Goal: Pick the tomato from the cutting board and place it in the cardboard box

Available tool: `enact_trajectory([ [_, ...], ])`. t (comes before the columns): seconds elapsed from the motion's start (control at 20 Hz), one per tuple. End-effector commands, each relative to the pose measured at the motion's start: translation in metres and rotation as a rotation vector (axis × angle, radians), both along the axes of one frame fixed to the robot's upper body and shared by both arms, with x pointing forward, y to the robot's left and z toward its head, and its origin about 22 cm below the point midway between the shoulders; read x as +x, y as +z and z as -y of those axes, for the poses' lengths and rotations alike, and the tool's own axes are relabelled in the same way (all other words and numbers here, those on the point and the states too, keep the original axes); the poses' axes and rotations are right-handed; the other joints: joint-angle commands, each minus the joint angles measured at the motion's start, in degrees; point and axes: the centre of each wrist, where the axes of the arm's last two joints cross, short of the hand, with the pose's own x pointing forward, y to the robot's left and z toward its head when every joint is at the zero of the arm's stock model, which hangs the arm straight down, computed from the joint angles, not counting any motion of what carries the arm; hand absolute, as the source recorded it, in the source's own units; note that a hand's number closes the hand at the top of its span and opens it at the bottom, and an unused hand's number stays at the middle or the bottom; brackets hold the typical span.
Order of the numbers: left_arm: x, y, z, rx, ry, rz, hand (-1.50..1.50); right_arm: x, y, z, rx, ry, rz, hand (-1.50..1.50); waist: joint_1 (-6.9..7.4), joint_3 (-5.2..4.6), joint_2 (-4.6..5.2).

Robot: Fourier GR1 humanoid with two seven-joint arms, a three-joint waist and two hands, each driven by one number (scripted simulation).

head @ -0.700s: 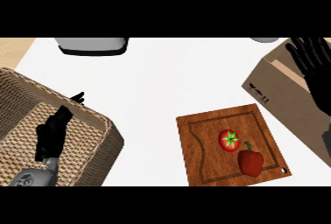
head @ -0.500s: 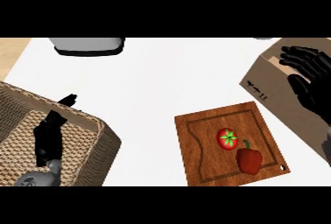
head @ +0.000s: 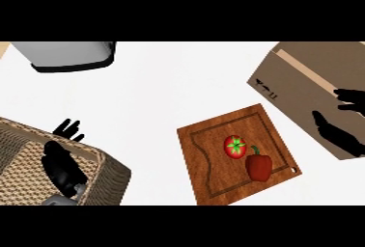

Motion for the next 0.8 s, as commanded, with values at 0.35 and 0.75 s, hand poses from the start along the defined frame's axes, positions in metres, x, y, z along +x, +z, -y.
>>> enact_trajectory([
  [0.35,-0.031,0.019,0.035,-0.069,-0.404,-0.120,0.00,-0.058,-0.039,-0.006,-0.203,-0.122,-0.238,-1.50,-0.79,-0.21,0.26],
  [0.75,-0.032,0.040,0.040,-0.063,-0.507,-0.128,0.00,-0.074,-0.017,-0.031,-0.235,-0.129,-0.464,-1.50,2.68,-0.31,1.18],
])
